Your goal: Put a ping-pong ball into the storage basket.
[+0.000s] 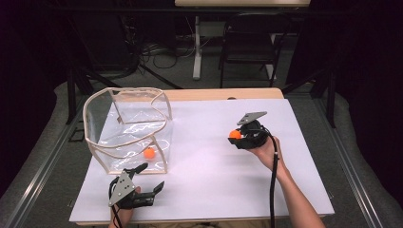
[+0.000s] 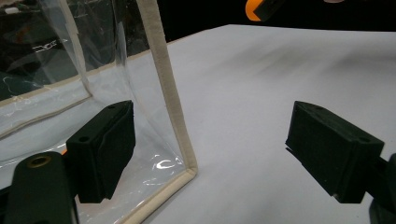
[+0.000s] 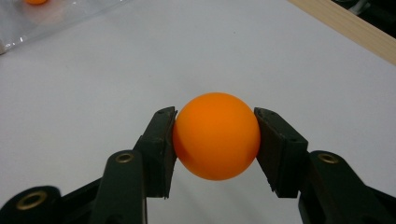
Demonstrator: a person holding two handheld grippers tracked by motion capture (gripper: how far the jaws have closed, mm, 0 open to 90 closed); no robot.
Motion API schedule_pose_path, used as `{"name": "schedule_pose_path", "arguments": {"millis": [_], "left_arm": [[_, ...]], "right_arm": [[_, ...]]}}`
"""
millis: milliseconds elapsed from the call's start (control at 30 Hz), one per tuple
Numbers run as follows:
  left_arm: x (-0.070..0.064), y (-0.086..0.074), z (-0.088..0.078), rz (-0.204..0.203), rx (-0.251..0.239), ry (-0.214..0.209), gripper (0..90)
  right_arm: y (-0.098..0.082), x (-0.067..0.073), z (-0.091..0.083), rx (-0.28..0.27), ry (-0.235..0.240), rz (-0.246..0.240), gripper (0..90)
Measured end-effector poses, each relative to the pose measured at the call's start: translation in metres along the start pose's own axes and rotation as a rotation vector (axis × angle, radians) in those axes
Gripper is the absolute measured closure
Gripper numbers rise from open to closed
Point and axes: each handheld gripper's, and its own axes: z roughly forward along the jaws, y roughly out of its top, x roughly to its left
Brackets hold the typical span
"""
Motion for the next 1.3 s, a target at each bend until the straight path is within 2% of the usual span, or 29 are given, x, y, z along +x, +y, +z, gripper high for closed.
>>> {"name": "schedule_pose_path", "arguments": {"millis": [533,633,1300], "left_arm": [[0.0,0.001,0.0,0.0,-0.005,-0.001,15.8],[0.0,0.001,0.0,-0.001,-0.004,0.0,15.7],[-0.001,0.001,0.0,0.0,-0.004,-0.004,15.8]], "right_arm": [[0.006,0.019,0.002,-0.021,0.064,-0.026,51.2],[0.007,0.022,0.003,-0.025,0.088,-0.029,51.2],[0.015,0.043,0.003,-0.05,0.124,-0.076,51.2]]}}
